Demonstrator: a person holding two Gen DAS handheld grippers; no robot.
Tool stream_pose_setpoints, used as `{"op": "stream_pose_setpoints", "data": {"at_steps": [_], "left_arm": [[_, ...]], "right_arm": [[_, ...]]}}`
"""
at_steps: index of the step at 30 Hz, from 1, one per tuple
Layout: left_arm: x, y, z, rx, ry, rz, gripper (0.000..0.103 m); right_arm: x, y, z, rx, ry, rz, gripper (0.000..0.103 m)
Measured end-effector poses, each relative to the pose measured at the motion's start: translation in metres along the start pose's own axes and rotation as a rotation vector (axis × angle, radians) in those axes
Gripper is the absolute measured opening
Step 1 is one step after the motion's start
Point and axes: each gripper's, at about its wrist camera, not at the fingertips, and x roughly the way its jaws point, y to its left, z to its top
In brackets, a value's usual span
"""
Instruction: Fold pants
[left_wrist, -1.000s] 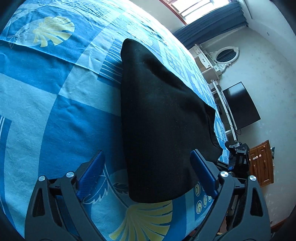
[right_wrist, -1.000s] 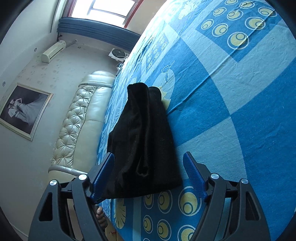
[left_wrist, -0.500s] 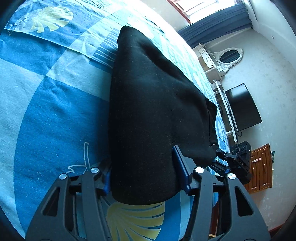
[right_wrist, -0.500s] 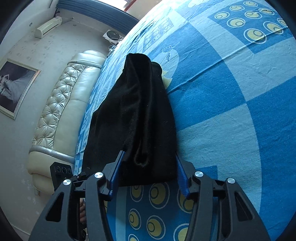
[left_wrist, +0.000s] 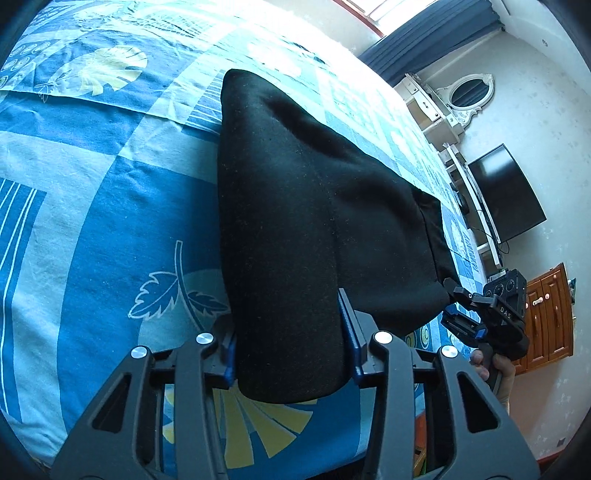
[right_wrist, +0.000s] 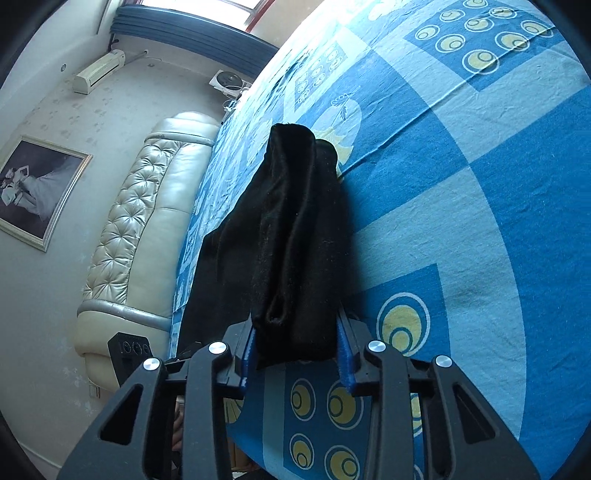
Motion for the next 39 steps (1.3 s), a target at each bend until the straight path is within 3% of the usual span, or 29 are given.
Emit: {"op": "stream_pose_setpoints", "data": {"at_steps": [13, 39], "left_arm": [[-0.011, 0.003, -0.023, 0.008, 0.011, -0.008, 0.042], [-0.005, 0.007, -0.028, -0.001, 0.010, -0.036, 0.043]], "right_arm": [[-0.015, -0.008, -0.040, 0.028, 0.018, 0.014, 0.036], [-0.013, -0.022, -0.038, 0.066, 0.027, 0.037, 0.036]]}}
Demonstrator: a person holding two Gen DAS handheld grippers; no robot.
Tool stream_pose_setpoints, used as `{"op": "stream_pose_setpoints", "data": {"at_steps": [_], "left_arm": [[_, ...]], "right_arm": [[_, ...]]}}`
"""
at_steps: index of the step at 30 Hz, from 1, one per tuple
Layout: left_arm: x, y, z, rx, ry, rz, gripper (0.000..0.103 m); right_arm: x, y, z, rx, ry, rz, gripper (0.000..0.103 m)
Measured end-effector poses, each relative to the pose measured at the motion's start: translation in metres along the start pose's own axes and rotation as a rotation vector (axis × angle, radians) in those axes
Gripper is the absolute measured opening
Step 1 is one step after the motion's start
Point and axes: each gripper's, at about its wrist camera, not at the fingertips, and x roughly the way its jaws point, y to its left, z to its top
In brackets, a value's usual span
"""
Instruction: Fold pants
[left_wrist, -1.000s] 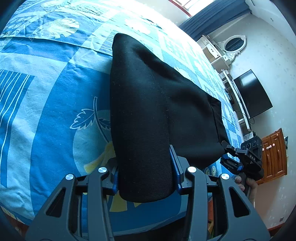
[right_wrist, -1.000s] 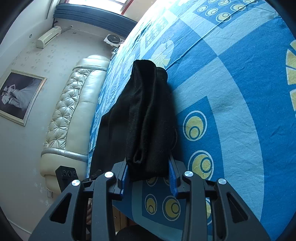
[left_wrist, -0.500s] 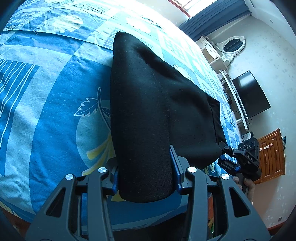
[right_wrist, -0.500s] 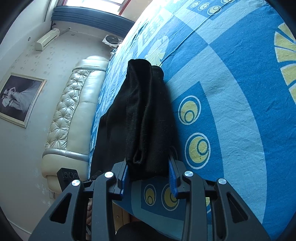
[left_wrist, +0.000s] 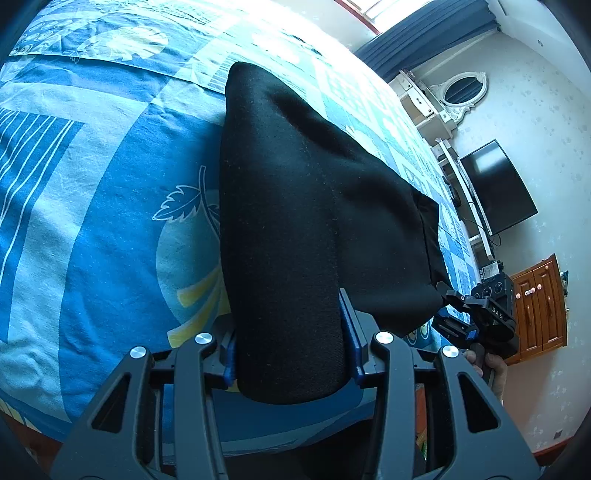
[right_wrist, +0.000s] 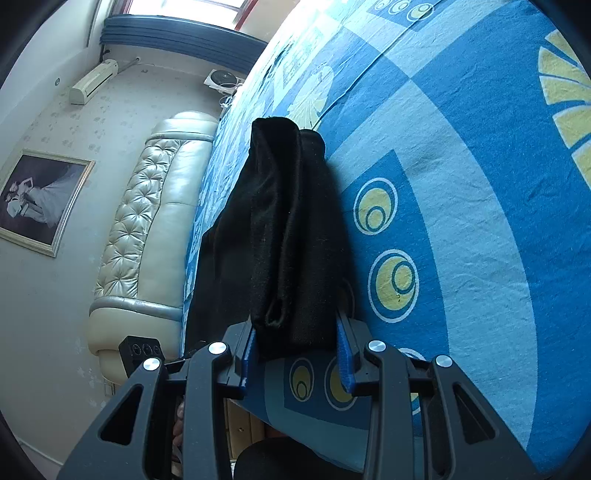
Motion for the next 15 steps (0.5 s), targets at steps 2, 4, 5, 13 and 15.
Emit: {"op": "stream_pose_setpoints", "data": {"at_steps": [2, 4, 5, 13, 15], "left_arm": [[0.0011, 0.0022, 0.0004, -0.004, 0.001, -0.006, 0.043], [0.0012, 0.0040, -0.0003, -0.003, 0.001, -0.009, 0.043], [0.0015, 0.0046, -0.0003, -0.003, 0.001, -0.010, 0.043], [0.0005, 0.0060, -0.0013, -0.002, 0.001, -0.020, 0.044], [0.0004, 0.0062, -0.0018, -0.004, 0.000, -0.022, 0.044]], "right_arm": [[-0.0004, 0.0003, 0.0000, 0.001, 0.000, 0.000, 0.036], [-0.0002, 0.0001, 0.0000, 0.000, 0.000, 0.000, 0.036], [-0.0003, 0.0003, -0.0001, 0.001, -0.001, 0.000, 0.036], [-0.0016, -0.0045, 0.0000, 0.009, 0.001, 0.010, 0.037], [-0.0022, -0.0060, 0.0000, 0.013, 0.002, 0.014, 0.037]]}}
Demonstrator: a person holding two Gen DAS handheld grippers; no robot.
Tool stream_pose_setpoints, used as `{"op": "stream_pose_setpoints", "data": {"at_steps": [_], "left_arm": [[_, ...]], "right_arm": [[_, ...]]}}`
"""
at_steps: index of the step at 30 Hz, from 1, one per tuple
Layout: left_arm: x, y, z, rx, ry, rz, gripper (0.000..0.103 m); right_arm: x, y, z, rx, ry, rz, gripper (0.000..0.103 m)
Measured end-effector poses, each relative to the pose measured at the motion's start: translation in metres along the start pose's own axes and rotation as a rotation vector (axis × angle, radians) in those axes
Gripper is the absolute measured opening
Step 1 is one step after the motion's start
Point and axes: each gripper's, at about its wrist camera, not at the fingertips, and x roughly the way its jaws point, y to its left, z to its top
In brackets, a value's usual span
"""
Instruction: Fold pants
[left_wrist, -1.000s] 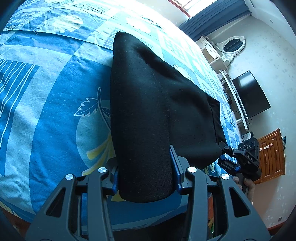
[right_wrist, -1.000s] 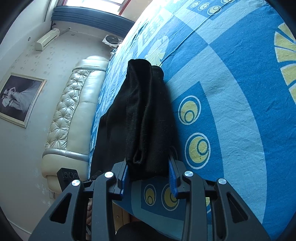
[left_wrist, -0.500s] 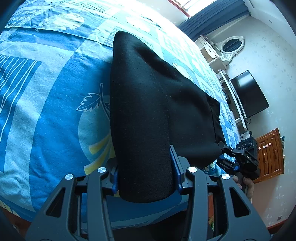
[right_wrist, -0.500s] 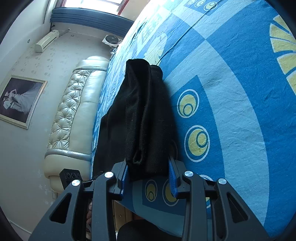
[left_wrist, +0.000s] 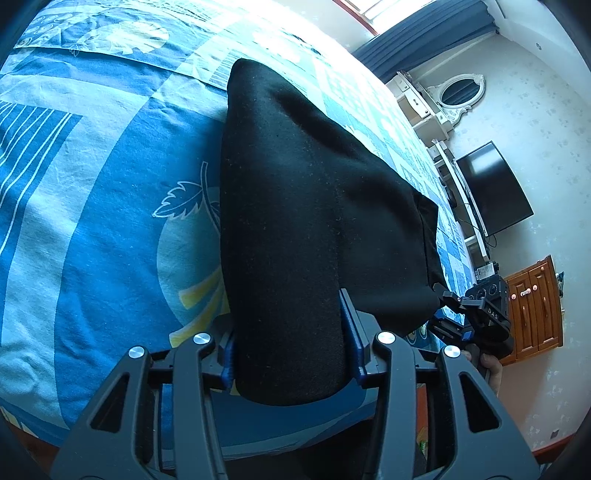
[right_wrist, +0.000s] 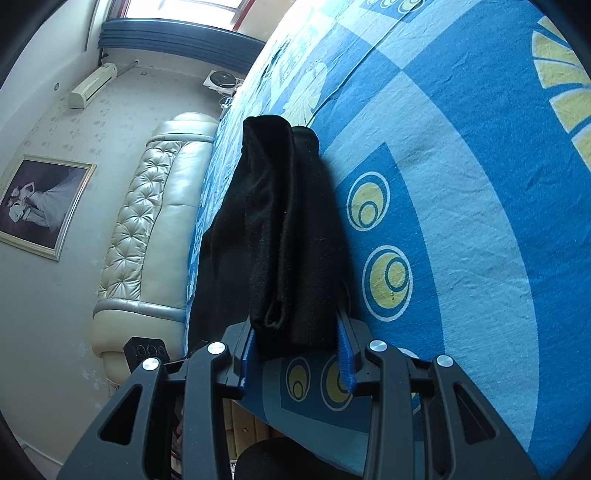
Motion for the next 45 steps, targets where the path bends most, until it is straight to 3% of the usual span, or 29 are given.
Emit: {"op": "stream_pose_setpoints", "data": {"at_steps": [5, 9, 10, 12, 16, 22, 27, 31, 37, 45], "left_arm": [[0.000, 0.001, -0.001, -0.004, -0.004, -0.008, 0.047], [-0.001, 0.000, -0.003, 0.000, -0.027, 0.002, 0.061], [-0.003, 0.001, -0.004, 0.005, -0.039, 0.016, 0.070], [-0.006, -0.002, -0.006, 0.030, -0.071, 0.063, 0.077], [-0.014, -0.018, -0.013, 0.110, -0.129, 0.177, 0.085], [-0.033, -0.051, -0.033, 0.228, -0.249, 0.391, 0.092], [-0.047, -0.067, -0.053, 0.224, -0.316, 0.464, 0.096], [-0.050, -0.072, -0.066, 0.216, -0.317, 0.538, 0.096], [-0.056, -0.076, -0.084, 0.212, -0.315, 0.604, 0.096], [-0.066, -0.080, -0.095, 0.206, -0.356, 0.616, 0.096]], "right_arm": [[-0.002, -0.004, -0.001, 0.010, -0.003, 0.010, 0.038], [-0.004, -0.009, -0.001, 0.032, -0.012, 0.034, 0.043], [-0.005, -0.010, -0.001, 0.041, -0.016, 0.047, 0.047], [-0.006, -0.011, -0.002, 0.044, -0.022, 0.067, 0.051], [-0.011, -0.004, -0.007, 0.018, -0.032, 0.055, 0.061], [-0.025, 0.023, -0.026, -0.121, -0.099, -0.149, 0.064], [-0.033, 0.050, -0.053, -0.277, -0.171, -0.389, 0.064], [-0.026, 0.071, -0.078, -0.408, -0.200, -0.522, 0.064], [-0.018, 0.095, -0.102, -0.495, -0.252, -0.563, 0.068], [-0.008, 0.098, -0.125, -0.540, -0.292, -0.628, 0.069]]}}
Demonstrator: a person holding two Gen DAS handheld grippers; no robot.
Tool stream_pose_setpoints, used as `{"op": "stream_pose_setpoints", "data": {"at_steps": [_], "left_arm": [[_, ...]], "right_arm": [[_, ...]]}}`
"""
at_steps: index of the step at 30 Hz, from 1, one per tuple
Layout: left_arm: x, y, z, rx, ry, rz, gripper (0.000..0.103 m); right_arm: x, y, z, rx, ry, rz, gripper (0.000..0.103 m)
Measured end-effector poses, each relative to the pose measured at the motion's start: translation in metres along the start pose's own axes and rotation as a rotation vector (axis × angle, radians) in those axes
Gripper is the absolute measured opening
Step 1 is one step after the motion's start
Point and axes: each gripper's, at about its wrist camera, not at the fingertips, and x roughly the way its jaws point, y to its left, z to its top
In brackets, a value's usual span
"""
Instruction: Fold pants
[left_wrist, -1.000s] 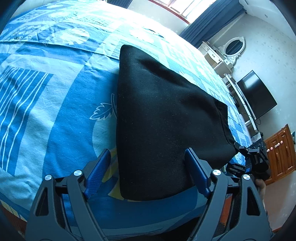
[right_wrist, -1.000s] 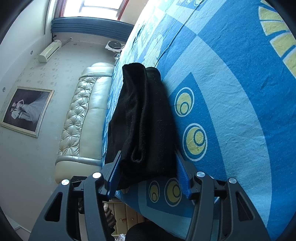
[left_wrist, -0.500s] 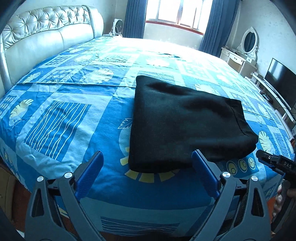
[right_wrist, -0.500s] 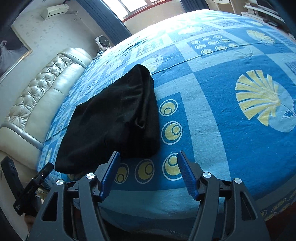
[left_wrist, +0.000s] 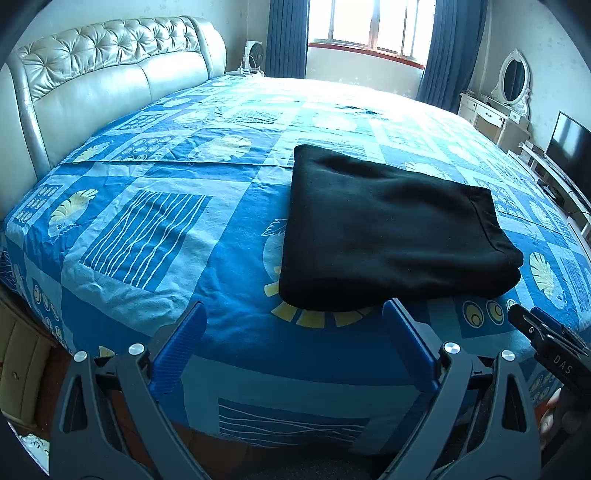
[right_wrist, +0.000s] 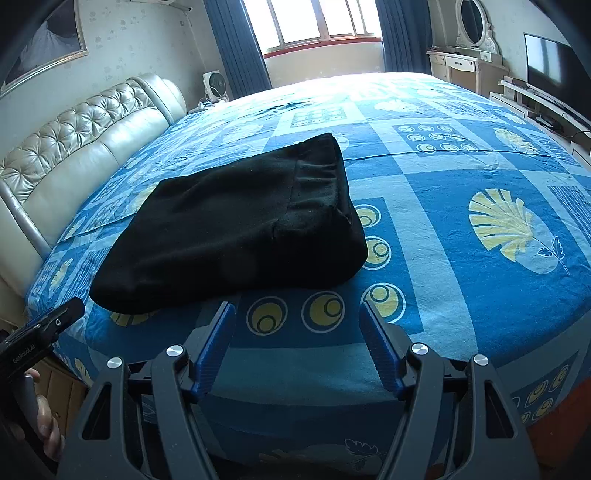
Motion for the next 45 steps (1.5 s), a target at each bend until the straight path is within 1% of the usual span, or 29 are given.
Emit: {"op": "stream_pose_setpoints", "data": {"at_steps": [3, 4, 8, 11, 14, 18, 21, 26, 32, 43, 45], "left_arm": [[-0.006, -0.001, -0.007, 0.025, -0.020, 0.022, 0.096], [-0.008, 0.000, -0.010, 0.025, -0.022, 0.017, 0.096], [-0.011, 0.007, -0.014, 0.012, -0.023, 0.016, 0.096], [-0.013, 0.013, -0.012, -0.008, -0.011, 0.046, 0.098], [-0.014, 0.014, -0.009, -0.014, -0.018, 0.033, 0.098], [-0.019, 0.005, -0.007, 0.017, -0.030, 0.044, 0.098], [-0.022, -0.001, -0.006, 0.032, -0.040, 0.022, 0.099], [-0.023, -0.008, -0.005, 0.052, -0.047, 0.024, 0.101], [-0.020, -0.005, -0.004, 0.021, -0.023, -0.001, 0.101], [-0.019, -0.004, -0.003, 0.023, -0.023, 0.010, 0.101], [-0.020, -0.004, -0.004, 0.024, -0.027, 0.013, 0.101]], "right_arm": [[-0.003, 0.002, 0.002, -0.007, -0.009, -0.010, 0.069], [-0.004, 0.002, 0.002, -0.009, -0.016, -0.016, 0.069], [-0.005, 0.005, -0.001, -0.020, -0.021, -0.026, 0.070], [-0.004, 0.006, 0.000, -0.024, -0.017, -0.029, 0.070], [-0.002, 0.007, -0.001, -0.022, -0.010, -0.031, 0.070], [-0.002, 0.008, -0.002, -0.023, -0.010, -0.033, 0.070], [-0.001, 0.009, -0.003, -0.027, -0.005, -0.033, 0.071], [0.000, 0.009, -0.003, -0.033, -0.004, -0.033, 0.073], [0.001, 0.010, -0.004, -0.034, 0.004, -0.038, 0.073], [0.002, 0.012, -0.004, -0.038, 0.016, -0.046, 0.073], [0.003, 0.012, -0.004, -0.038, 0.017, -0.047, 0.076]]}}
